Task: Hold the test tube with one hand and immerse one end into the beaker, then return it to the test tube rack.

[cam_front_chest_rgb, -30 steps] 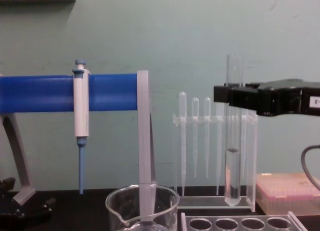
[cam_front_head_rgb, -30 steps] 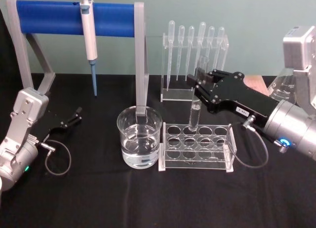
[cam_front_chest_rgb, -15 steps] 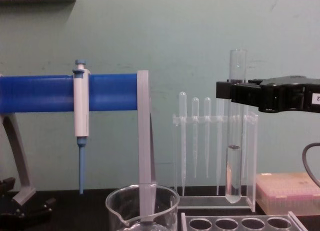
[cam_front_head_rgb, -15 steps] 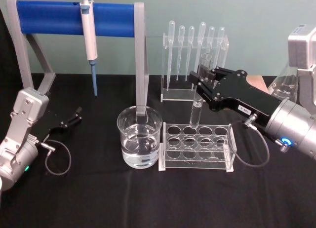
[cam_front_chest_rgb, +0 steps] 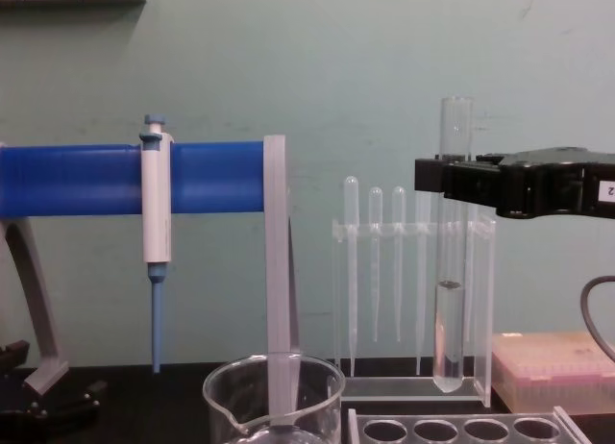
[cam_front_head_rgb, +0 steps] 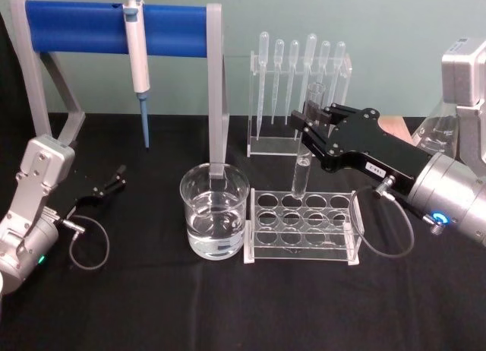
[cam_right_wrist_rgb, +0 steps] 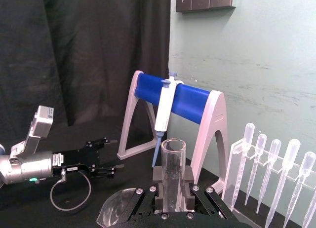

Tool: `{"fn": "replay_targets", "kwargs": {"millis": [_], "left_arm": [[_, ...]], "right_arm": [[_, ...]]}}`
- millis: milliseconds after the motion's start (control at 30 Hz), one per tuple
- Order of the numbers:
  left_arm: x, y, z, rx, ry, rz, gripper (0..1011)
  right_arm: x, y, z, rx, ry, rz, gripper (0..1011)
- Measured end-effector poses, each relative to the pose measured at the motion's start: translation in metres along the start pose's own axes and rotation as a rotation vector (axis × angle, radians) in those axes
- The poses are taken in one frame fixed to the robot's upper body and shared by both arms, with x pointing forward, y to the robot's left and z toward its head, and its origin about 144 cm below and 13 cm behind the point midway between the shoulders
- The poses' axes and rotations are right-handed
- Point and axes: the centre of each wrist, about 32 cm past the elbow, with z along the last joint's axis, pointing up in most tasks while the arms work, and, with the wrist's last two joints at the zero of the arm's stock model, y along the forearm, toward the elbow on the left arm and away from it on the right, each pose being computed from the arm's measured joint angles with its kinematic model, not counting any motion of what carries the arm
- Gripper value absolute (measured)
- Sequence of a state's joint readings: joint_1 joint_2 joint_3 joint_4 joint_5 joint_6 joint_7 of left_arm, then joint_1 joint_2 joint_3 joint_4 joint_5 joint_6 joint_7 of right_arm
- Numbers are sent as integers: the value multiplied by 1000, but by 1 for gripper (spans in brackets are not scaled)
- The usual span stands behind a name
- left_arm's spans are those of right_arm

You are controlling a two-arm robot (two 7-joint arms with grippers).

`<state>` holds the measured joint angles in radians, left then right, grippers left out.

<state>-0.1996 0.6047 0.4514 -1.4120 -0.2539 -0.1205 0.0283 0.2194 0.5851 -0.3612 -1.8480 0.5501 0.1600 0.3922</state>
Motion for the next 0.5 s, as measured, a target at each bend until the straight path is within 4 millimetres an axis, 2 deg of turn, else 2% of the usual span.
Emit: {"fn": "replay_targets", "kwargs": {"millis": [500], "left_arm": [[0,0,0,0,0,0,1000]], "right_arm": [[0,0,0,-1,-1,1,225]]}}
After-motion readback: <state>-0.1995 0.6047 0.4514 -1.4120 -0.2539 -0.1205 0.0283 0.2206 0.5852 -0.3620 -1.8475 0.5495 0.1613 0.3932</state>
